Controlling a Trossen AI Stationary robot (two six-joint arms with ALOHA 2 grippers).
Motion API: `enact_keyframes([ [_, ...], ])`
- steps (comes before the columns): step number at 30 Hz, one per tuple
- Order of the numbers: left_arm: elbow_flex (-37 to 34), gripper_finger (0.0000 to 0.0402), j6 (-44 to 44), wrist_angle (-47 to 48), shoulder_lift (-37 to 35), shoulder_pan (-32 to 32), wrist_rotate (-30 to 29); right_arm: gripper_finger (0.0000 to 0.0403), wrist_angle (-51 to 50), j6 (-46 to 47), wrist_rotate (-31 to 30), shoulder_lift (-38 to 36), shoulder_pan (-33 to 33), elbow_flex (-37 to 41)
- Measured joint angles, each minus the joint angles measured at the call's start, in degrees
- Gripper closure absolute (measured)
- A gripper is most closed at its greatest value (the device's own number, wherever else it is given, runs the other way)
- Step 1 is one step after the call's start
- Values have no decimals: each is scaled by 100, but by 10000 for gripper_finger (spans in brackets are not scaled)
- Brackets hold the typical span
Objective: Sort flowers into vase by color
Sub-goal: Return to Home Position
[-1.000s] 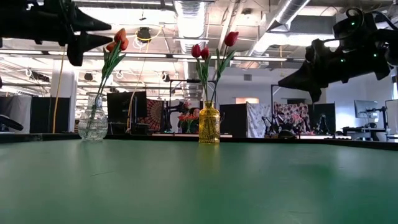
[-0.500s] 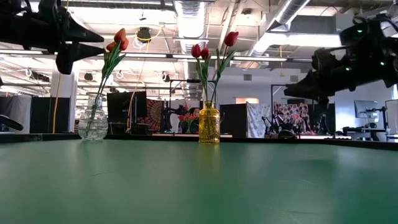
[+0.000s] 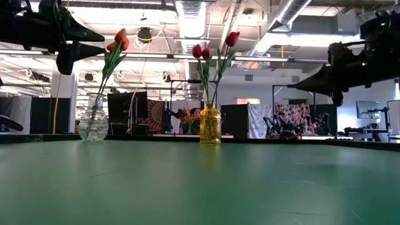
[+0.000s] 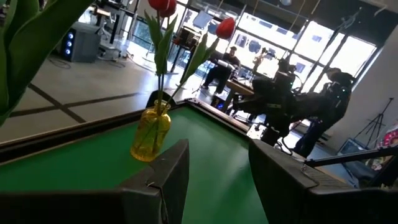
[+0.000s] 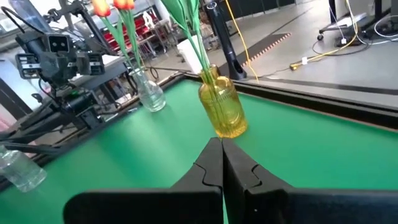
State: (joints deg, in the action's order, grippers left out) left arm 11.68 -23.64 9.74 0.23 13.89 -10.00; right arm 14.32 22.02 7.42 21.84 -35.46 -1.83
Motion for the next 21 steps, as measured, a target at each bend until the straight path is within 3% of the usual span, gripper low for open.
enact_keyframes([
  [11, 0, 246, 0, -9, 0, 0, 9, 384, -1622, -70, -101, -1695, 25, -29],
  [16, 0, 246, -2, -13, 0, 0, 17, 384, -1737, -241, -76, -1971, 60, -63],
  [21, 0, 246, 0, -20, 0, 0, 143, 381, -1709, -642, 401, -1922, 100, -63],
])
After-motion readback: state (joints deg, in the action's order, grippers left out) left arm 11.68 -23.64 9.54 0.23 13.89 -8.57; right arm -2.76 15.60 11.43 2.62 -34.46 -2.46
